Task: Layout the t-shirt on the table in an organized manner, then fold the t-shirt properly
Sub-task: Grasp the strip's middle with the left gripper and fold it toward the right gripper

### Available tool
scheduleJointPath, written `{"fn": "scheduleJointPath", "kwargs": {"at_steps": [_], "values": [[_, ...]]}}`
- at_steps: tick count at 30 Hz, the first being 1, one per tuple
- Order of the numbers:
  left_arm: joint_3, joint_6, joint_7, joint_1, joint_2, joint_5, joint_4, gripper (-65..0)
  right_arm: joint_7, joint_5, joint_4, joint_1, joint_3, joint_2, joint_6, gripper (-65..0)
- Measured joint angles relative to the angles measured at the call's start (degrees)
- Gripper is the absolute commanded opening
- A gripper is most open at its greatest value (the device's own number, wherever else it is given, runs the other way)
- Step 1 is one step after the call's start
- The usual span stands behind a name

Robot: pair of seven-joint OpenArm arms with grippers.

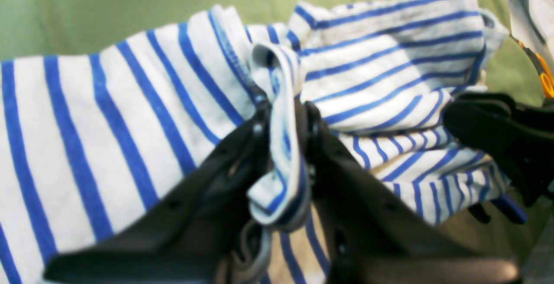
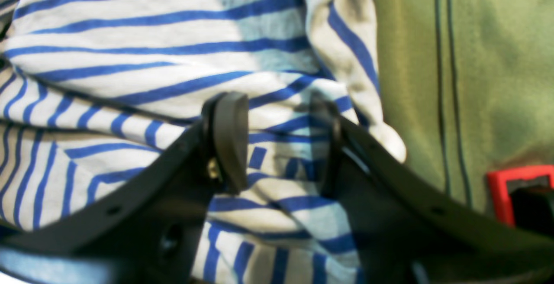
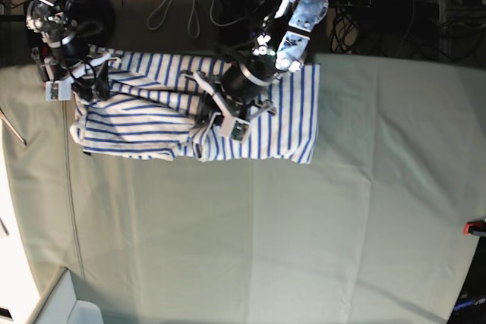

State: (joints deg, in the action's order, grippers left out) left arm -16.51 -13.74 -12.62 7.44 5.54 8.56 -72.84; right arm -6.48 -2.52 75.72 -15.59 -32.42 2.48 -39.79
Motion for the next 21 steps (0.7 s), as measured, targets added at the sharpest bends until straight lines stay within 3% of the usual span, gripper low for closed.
{"fn": "scheduleJointPath", "kwargs": {"at_steps": [6,10,17,21], "values": [[-4.70,-0.22,0.00,0.46,-1.84,0.24,-0.28,-29.1,0.13,-0.22,8.44,0.83,-7.69,-3.15,0.11,-28.8],[-6.56,-0.44,0.00,0.48,-2.12,0.22,-1.05,-15.8,-0.13,-0.13,8.72,3.34,-7.63,-3.28,0.07,-26.0],[-6.95,-0.59,0.00,2.97,-4.70,0.48,-12.39,-13.2,-3.34,0.09,3.21,4.92,-8.00,-3.26,0.02,-26.1],[-3.54,-0.63,0.22,4.37,-5.88,0.66,-17.14,-13.2,-3.15,-0.20,-2.25,6.64,-7.82,-0.90,0.07,-26.1]]}}
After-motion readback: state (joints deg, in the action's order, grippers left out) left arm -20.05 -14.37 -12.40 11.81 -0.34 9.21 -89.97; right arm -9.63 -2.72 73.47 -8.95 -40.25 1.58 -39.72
